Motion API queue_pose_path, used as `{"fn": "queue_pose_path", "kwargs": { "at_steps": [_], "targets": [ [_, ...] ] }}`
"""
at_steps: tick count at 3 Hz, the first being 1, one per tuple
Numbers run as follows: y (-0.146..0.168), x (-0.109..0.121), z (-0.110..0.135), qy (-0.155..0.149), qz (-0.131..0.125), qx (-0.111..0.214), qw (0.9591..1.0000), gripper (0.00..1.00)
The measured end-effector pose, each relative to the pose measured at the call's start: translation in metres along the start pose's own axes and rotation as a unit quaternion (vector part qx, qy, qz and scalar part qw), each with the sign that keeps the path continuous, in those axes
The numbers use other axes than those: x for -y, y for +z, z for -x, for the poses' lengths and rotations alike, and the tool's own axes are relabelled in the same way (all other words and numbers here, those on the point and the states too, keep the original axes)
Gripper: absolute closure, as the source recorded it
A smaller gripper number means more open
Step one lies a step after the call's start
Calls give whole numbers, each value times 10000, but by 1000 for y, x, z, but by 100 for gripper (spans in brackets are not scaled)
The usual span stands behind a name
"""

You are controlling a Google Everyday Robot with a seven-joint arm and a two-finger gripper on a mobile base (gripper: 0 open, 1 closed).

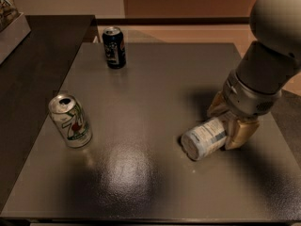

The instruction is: Move blue plastic bottle near pepsi can

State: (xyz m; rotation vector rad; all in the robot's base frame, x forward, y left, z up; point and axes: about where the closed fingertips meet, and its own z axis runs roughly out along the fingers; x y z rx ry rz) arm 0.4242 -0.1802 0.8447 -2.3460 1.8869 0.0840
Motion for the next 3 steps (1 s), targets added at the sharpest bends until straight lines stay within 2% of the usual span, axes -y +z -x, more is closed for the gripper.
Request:
{"fn": "queue_pose_path", "kwargs": {
  "at_steps": [1,2,3],
  "targets": [
    [-5,4,0,4,14,53,10000,65],
    [-15,19,4,61,-66,-6,10000,87],
    [-28,47,18,182,-276,-102,9994,100]
  ]
}}
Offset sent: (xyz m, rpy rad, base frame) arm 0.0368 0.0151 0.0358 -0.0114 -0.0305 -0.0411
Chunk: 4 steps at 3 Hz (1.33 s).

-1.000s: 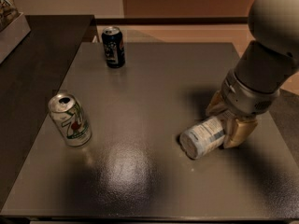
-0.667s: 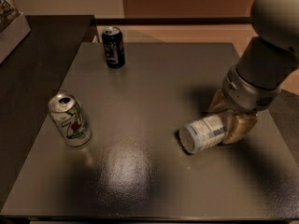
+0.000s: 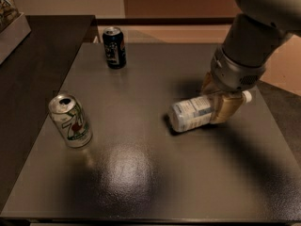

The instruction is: Move blue plastic bottle near pepsi can

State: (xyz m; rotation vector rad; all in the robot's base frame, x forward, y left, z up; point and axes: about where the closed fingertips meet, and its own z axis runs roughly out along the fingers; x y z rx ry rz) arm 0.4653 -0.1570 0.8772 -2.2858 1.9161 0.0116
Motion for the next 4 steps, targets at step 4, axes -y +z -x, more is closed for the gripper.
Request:
{"fn": "queue_pose_path", "kwargs": {
  "at_steps": [4],
  "targets": [
    [10,128,55,424,-751,-207,9961,100]
  ]
}}
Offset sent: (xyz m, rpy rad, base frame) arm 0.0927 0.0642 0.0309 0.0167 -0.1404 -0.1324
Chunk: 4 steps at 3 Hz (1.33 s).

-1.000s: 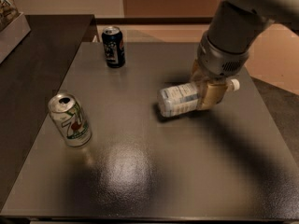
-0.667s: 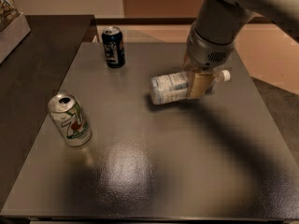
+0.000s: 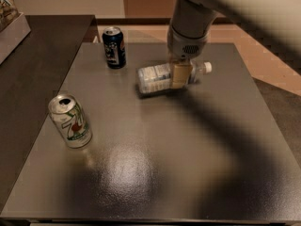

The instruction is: Move blue plastic bottle near pepsi can

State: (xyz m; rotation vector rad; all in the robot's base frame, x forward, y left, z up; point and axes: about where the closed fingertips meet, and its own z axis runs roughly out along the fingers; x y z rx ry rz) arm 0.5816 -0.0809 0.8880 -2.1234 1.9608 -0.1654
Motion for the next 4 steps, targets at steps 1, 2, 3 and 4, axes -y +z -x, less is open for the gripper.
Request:
{"fn": "queue_pose_path", "kwargs": {
  "at_steps": [1,2,3,4],
  "targets": [
    [16,22,13,-85,-11,-2,10000,100],
    [24,41,28,-156,-60,58,9998,100],
    [31,56,43,-218,-95,100,9997,100],
    [44,67,50,-202,-109,68,9997,82]
  ]
}}
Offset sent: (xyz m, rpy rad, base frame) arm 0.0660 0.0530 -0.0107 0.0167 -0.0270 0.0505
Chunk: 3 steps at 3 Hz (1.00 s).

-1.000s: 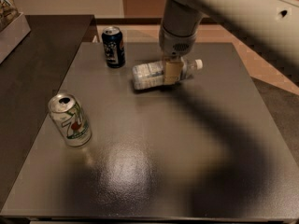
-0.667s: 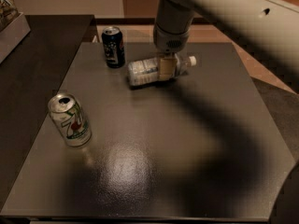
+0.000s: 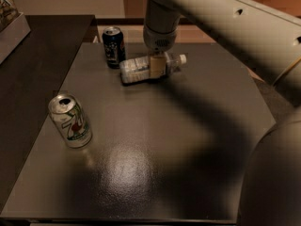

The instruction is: Move blue plastic bottle near pepsi can

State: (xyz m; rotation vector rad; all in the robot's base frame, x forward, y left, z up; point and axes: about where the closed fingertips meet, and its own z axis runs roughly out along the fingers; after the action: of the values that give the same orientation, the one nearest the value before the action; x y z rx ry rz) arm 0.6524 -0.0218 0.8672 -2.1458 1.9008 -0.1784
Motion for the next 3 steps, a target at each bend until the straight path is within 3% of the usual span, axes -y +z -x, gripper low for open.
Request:
{"fn": "queue_pose_path", "kwargs": {
  "at_steps": [3],
  "targets": [
    [15,11,5,129,2,-32,9999,12]
  ]
}}
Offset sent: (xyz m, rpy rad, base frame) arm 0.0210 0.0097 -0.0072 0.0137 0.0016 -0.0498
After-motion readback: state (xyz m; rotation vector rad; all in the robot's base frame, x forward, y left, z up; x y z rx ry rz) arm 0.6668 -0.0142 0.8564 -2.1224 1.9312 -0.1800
